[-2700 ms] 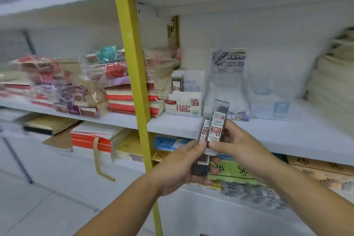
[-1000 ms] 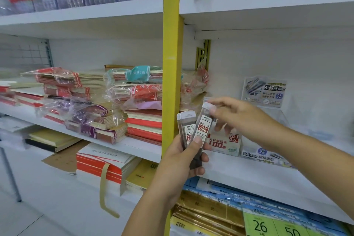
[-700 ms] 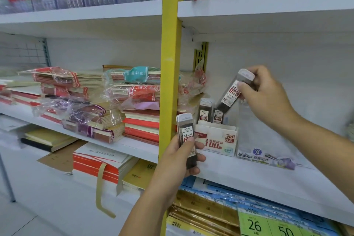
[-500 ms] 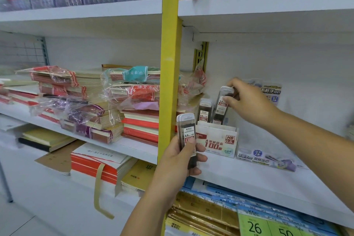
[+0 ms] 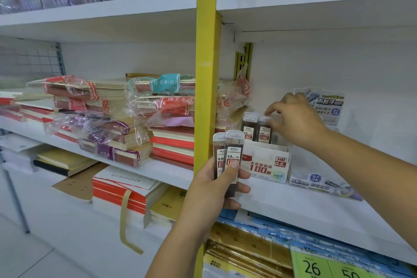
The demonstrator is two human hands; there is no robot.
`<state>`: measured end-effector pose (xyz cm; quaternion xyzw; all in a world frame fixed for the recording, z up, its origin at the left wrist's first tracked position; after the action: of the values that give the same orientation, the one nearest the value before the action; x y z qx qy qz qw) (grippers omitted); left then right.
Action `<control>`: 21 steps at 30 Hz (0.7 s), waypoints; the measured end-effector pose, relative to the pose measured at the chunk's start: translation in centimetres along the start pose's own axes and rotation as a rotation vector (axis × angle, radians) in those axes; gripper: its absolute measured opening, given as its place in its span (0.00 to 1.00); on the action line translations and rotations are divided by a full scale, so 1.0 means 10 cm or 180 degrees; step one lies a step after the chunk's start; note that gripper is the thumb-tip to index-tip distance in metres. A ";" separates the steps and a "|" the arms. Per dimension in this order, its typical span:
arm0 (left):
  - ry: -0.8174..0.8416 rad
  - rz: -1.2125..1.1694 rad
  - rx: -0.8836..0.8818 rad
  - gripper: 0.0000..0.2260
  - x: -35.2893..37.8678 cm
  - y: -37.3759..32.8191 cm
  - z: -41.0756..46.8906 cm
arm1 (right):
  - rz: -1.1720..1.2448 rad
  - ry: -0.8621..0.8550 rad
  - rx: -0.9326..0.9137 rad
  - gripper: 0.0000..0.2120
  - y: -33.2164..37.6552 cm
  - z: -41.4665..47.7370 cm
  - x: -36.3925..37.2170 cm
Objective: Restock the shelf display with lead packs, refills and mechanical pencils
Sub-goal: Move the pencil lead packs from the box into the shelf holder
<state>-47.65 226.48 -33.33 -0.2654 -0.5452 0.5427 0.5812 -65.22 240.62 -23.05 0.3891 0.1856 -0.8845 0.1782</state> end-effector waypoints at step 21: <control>0.0037 -0.0047 -0.0062 0.09 0.04 0.06 0.05 | 0.1760 -0.0292 0.0276 0.06 -0.06 -0.26 -0.31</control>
<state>-48.36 226.87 -33.58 -0.2702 -0.5490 0.5315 0.5857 -61.92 242.88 -22.27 0.3919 0.0261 -0.8261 0.4041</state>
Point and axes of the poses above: each hand's wrist, its own z-axis towards the middle knuckle, its own x-axis out of the palm, y = z × x, the point moved 1 cm from there along z, towards the middle knuckle, and after that the axes turned 10 degrees about -z, right-handed, at the moved point
